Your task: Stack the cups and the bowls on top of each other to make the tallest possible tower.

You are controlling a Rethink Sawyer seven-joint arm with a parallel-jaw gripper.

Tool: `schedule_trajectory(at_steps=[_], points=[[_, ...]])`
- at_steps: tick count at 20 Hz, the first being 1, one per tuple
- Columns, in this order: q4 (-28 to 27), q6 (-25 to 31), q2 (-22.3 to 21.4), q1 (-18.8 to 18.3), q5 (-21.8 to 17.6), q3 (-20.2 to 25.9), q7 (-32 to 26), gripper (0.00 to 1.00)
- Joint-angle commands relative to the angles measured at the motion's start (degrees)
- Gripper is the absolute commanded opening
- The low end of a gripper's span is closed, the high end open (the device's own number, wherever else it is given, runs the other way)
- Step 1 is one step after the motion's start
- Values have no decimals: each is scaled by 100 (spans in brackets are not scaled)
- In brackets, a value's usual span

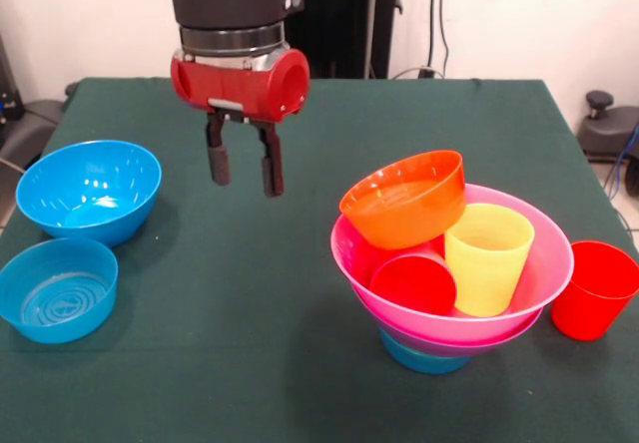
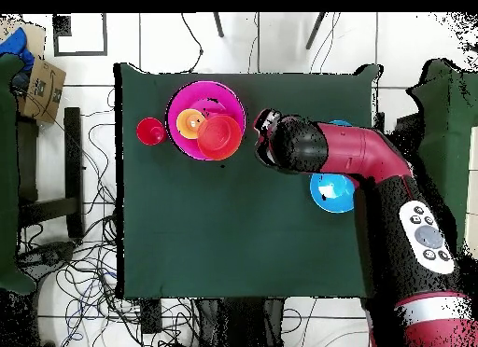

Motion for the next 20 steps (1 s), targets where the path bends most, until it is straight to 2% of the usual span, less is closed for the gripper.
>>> schedule_trajectory(at_steps=[1, 10, 20], points=[[438, 801, -400, 55, 67, 433, -933, 100], [-70, 1236, -560, 528, 575, 392, -263, 100], [-289, 1300, -512, 863, 832, 165, -45, 100]])
